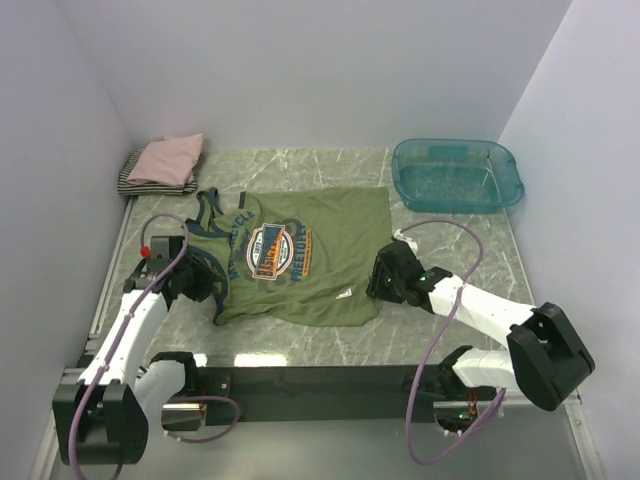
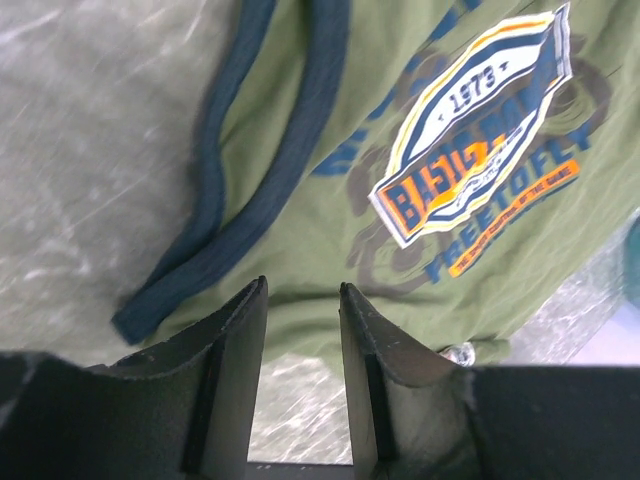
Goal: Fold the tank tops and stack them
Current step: Flatten the tank top out
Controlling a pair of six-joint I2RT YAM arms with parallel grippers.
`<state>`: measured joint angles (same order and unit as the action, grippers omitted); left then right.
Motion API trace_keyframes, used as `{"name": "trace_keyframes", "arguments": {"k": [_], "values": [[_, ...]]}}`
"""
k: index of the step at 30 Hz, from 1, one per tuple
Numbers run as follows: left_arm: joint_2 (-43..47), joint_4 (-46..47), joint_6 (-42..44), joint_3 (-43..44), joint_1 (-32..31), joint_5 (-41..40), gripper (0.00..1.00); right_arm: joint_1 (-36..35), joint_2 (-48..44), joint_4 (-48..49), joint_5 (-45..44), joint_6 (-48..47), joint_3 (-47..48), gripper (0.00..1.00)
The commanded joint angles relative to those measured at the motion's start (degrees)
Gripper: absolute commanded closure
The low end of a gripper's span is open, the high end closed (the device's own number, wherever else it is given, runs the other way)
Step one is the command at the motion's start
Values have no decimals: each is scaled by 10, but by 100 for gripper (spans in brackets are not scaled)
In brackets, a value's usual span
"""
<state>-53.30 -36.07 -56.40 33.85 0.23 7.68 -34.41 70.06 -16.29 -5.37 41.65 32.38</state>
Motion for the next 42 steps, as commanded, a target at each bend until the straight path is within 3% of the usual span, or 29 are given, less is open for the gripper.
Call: {"name": "trace_keyframes", "arguments": {"k": [1,14,24,29,42], "values": [[-30,53,12,41,1,-4,59,-13,19,46,-17,-17,36,51],[-89,82,22,76,1,-4,60,-50,55,47,-21,17,16,55],[-95,89,25,78,1,2,60,-69,-23,5,-45,47,-11,56],[-96,95,24,74,1,8,61,-70,-40,-12,-51,50,-18,69],[-95,104,24,65,1,19,62,-69,43,45,-76,19,4,67]]}}
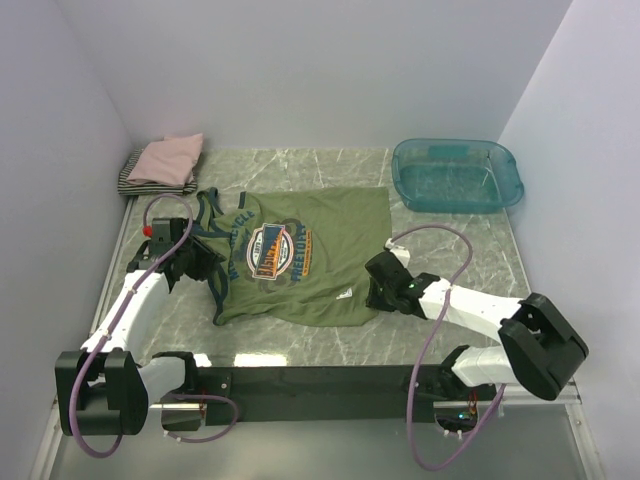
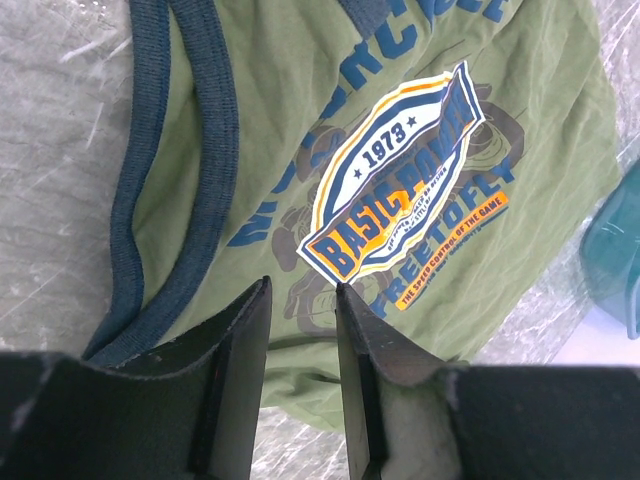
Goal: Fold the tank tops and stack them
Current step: Flatten the tank top out
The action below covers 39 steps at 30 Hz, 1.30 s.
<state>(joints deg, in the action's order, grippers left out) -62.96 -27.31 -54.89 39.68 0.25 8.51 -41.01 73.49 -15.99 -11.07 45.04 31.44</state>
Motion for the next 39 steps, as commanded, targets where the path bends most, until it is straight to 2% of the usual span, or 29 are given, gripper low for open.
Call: {"name": "trace_keyframes", "arguments": {"k": [1,15,26,31,39], "values": [[1,16,9,6,1,12,62,-3,10,46,-18,-17,14,67],[-1,18,7,3,1,14,63,-3,-15,67,-28,-22,9,65],[-4,24,5,0,1,18,64,-3,13,76,-22,-28,15,66],[-2,22,5,0,1,19,64,-4,-4,61,-6,-22,12,72],[-5,26,3,0,1,25,64,-3,-77,-8,-3,-7,-2,88]]}}
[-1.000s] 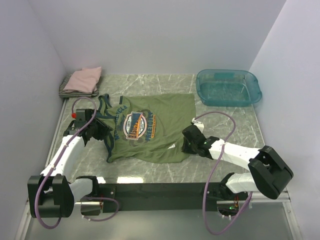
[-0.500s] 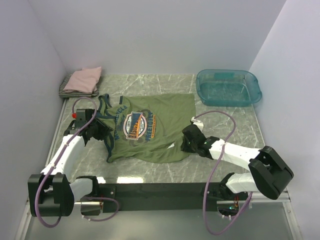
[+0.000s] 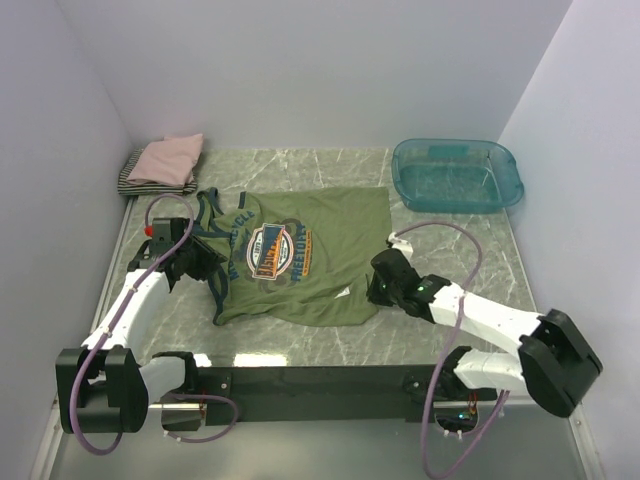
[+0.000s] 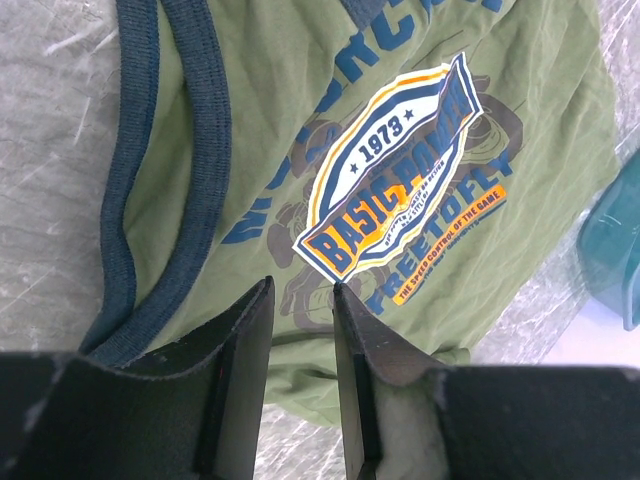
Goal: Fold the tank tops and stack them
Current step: Flatten the tank top out
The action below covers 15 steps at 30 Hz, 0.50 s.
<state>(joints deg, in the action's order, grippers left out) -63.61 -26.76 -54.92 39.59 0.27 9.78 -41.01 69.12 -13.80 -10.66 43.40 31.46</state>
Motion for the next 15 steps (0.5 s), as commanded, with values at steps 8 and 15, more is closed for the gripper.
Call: {"name": "trace_keyframes", "arguments": {"k": [8,15], "values": [[-2,24,3,-3,0,18,64,-4,-115,-102,12,26,-8,100],[-8,39,2,-11,1,25,64,-3,-110,-92,2,23,-17,69]]}}
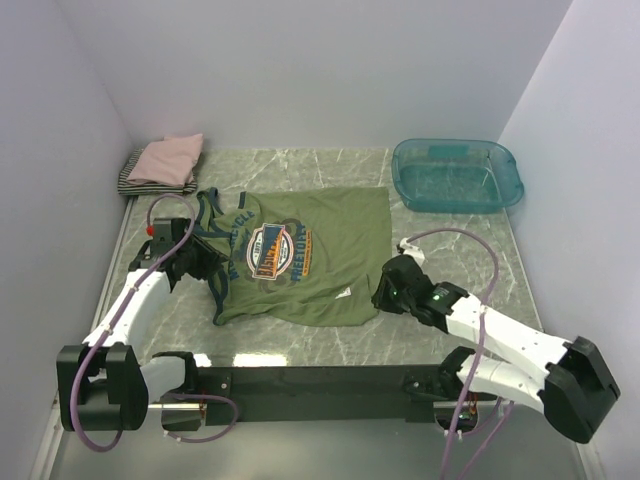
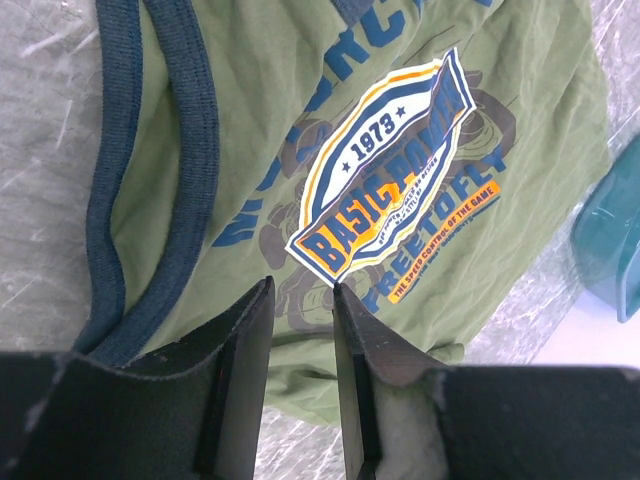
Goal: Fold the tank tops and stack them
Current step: Flatten the tank top out
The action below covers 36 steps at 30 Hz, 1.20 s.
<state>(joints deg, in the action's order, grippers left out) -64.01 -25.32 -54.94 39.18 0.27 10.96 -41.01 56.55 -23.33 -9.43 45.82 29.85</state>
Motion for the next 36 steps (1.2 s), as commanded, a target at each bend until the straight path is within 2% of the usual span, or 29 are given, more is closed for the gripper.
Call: {"name": "trace_keyframes", "arguments": {"k": [1,2,7,14,16,17,19,20,23,27,36], "values": [[-6,25,4,-8,1,15,64,-3,42,13,-3,-7,-1,67],[-6,24,4,-8,1,16,64,-3,55,40,0,-12,-1,64],[0,20,6,-10,1,16,64,-2,119,88,5,-27,14,62],[-2,24,7,-13,1,18,64,-2,148,94,-2,-23,14,66],[-5,28,6,-16,0,19,64,-3,140,88,-11,-21,12,70],[-4,30,4,-16,1,19,64,-2,136,84,-14,-21,13,78],[-8,31,4,-16,1,18,64,-2,127,77,-21,-21,14,84],[-9,32,6,-16,1,19,65,-1,120,69,-23,-21,14,90],[-12,30,7,-15,1,13,64,-4,107,49,-26,-17,15,98],[-18,31,5,-18,1,6,64,-4,71,14,-30,-6,14,100],[-51,44,-13,-33,1,-7,75,-6,-39,-103,-36,27,9,100]]}}
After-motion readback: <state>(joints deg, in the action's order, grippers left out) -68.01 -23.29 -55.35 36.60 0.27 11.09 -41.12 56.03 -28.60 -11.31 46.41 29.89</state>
